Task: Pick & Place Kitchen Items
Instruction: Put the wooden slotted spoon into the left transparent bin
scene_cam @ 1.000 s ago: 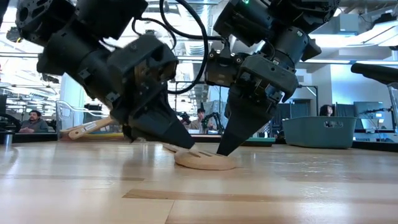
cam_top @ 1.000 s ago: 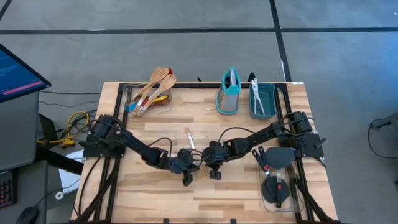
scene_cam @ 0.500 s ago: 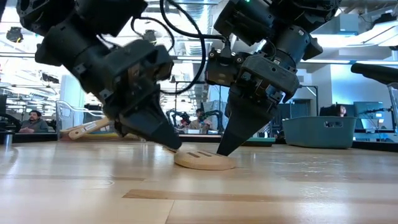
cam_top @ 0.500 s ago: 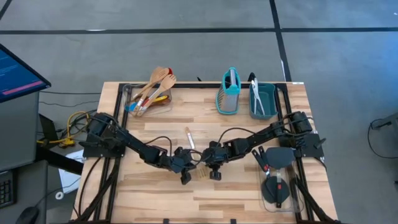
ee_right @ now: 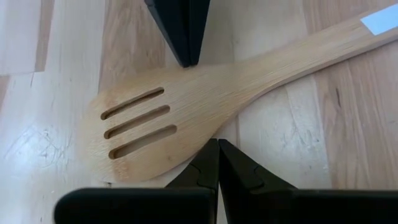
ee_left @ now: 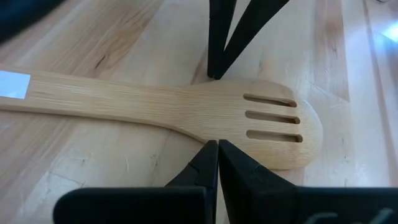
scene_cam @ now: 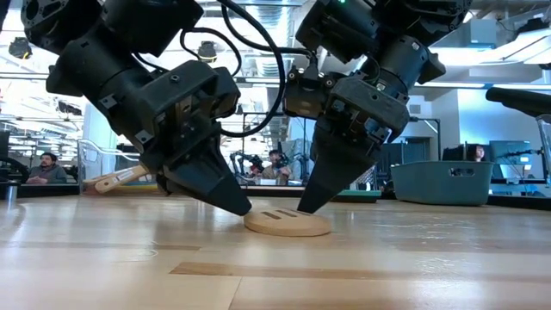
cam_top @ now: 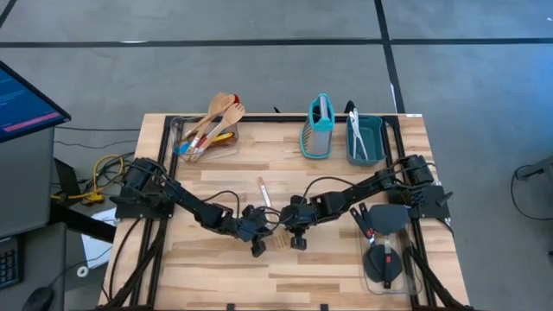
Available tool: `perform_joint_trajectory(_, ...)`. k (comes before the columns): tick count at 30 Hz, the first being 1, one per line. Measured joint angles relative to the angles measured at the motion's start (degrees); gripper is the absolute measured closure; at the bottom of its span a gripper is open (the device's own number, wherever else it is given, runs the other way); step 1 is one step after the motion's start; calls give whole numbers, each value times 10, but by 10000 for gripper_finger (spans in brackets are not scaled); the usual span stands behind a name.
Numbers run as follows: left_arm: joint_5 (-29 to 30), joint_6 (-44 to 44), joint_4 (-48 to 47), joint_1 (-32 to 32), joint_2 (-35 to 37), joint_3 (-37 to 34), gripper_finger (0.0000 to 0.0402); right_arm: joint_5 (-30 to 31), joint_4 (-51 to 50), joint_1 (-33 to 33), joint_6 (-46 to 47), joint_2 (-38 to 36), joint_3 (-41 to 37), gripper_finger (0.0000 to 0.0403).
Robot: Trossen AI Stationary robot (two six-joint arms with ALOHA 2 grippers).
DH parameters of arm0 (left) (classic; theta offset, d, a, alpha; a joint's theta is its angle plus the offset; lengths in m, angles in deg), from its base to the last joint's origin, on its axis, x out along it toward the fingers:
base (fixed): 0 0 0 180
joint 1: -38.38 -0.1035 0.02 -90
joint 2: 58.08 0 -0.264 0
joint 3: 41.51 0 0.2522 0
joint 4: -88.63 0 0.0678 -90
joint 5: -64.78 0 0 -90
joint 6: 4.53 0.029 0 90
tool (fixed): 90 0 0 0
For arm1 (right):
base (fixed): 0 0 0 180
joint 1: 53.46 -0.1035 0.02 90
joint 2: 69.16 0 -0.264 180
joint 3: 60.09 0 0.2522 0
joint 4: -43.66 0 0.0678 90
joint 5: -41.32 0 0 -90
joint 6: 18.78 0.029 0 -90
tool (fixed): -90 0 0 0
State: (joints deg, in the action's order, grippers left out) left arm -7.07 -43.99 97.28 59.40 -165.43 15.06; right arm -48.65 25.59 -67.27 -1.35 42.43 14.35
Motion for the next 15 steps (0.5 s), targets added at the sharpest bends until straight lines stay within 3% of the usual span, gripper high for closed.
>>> perform_joint_trajectory(12, 1, 0, 1, 0, -1, 0, 400, -30, 70, -11, -14, 0, 0, 403)
perform_joint_trajectory(15, 2, 0, 2, -2, -1, 0, 400, -13, 57, -14, -12, 0, 1, 403)
